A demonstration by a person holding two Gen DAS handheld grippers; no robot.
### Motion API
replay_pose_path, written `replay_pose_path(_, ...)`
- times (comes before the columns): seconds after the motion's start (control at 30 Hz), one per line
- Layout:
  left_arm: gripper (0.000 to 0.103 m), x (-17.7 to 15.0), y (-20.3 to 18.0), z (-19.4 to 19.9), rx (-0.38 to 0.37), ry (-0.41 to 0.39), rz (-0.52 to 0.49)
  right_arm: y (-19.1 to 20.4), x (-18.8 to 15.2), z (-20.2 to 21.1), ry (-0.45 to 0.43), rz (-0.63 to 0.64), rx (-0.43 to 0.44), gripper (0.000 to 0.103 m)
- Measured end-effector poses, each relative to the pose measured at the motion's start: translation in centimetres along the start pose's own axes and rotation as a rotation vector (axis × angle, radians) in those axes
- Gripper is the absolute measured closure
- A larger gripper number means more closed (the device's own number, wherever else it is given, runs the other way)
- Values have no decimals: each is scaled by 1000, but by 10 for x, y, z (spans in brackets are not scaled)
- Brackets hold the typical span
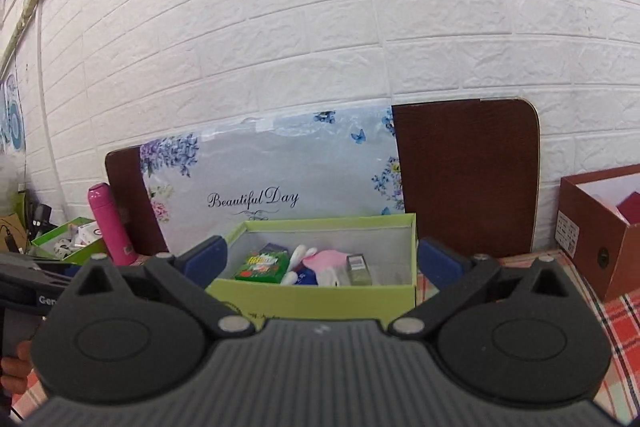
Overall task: Organize objects
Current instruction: 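Carry the green box and clear tube into the lime-green box and release them, then grasp the steel wool scrubber with the right gripper while the left grasps the yellow medicine box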
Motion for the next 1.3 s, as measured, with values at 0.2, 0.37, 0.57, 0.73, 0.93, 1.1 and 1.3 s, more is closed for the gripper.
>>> replay_pose_path(0.2, 16, -42, -1, 22, -15, 56, 43, 14, -40, 36, 34, 12, -29, 0)
replay_pose_path(0.37, 16, -64, 4, 29, 9, 90, 63, 26, -71, 57, 70, 33, -49, 0)
replay_pose_path(0.57, 16, -84, 12, 32, 27, 130, 101, 30, -109, 70, 141, 14, -71, 0)
replay_pose_path(0.73, 16, -104, 15, 32, 13, 177, 127, 37, -135, 75, 207, -18, -31, 0)
replay_pose_path(0.93, 16, -127, 17, 32, -9, 229, 141, 56, -163, 76, 282, 31, 24, 0)
replay_pose_path(1.1, 16, -135, 21, 30, -8, 249, 143, 51, -162, 74, 272, 13, -23, 0)
replay_pose_path(1.3, 16, -135, 33, 24, 11, 253, 165, 24, -155, 52, 272, 90, -182, 13)
Point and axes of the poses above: each gripper's, at about its wrist camera, not at the fingertips, and z roughly against the way its jaws point, y to its left, x to its top, the point moved 7 cm from there along -z, roughly the way its jaws point, and after that the axes turned 1 degree about x, right-handed, at the moved point
